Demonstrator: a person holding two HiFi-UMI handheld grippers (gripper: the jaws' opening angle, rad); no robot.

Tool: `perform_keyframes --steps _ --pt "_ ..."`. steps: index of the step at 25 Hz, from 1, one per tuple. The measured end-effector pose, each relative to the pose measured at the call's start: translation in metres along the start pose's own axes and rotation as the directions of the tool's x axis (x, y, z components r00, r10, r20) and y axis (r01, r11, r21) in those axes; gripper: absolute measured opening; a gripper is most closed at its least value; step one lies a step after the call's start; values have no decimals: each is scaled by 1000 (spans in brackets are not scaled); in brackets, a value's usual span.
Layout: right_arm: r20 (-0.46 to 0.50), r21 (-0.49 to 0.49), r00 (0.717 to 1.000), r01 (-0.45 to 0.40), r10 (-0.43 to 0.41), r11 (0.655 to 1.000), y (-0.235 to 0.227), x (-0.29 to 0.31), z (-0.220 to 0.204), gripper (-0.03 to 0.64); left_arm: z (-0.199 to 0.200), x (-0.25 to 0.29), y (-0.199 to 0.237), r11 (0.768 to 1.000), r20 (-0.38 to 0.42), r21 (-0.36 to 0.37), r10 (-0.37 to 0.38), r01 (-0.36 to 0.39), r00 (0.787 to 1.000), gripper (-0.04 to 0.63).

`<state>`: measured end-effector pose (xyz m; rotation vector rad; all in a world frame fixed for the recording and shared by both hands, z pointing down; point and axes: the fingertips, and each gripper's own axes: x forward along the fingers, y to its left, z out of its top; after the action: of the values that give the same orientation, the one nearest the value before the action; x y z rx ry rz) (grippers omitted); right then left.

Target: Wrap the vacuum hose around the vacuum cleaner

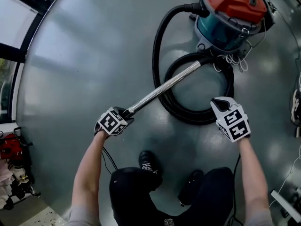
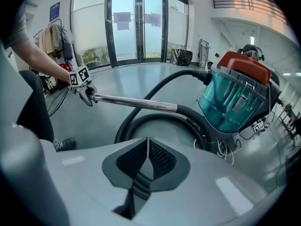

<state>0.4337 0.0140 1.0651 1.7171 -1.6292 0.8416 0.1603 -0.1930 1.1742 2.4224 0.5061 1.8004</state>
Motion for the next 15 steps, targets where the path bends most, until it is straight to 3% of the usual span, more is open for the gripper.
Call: perform_keyframes --steps 4,10,15 --pt "14 -34 1000 2 -2 999 -10 38 -6 35 0 30 36 994 10 49 101 -101 995 158" --pt "32 -86 999 -5 8 996 -16 88 -6 35 -7 68 81 962 18 121 243 -243 970 158" --pt "23 -130 998 -56 60 990 -8 136 -1 84 -12 92 95 949 10 152 278 -276 961 153"
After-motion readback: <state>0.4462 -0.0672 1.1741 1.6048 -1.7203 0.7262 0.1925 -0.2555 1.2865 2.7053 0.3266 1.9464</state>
